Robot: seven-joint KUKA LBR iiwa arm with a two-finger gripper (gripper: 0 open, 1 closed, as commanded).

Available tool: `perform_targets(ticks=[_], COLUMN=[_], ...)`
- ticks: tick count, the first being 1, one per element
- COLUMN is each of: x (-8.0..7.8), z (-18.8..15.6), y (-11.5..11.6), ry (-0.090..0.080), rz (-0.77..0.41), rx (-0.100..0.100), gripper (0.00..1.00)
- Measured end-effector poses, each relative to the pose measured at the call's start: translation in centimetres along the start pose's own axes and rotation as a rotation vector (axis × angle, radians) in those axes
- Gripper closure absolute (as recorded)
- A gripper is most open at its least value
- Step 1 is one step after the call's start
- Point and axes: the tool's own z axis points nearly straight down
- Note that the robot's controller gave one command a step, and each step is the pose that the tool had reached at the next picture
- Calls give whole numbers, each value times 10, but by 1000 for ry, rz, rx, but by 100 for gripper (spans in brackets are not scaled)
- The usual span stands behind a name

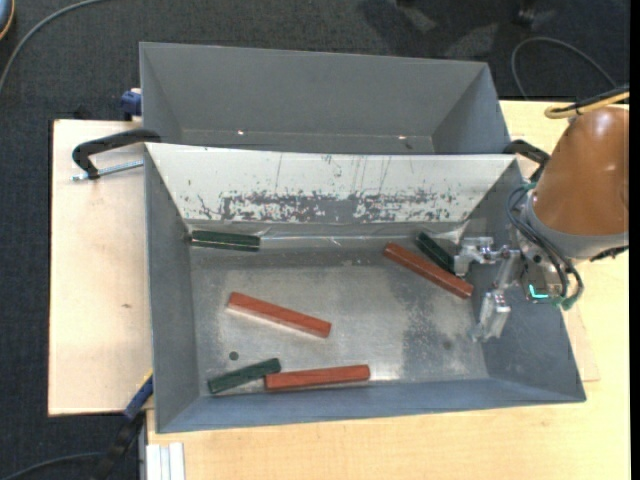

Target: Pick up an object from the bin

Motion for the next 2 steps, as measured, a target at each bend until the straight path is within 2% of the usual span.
perform_targets(ticks=[1, 2], x=[-84, -71], z=[83, 47], y=[29, 51], ry=[-14, -11], rz=[106, 139], rx=[-1, -1], gripper=[0, 0])
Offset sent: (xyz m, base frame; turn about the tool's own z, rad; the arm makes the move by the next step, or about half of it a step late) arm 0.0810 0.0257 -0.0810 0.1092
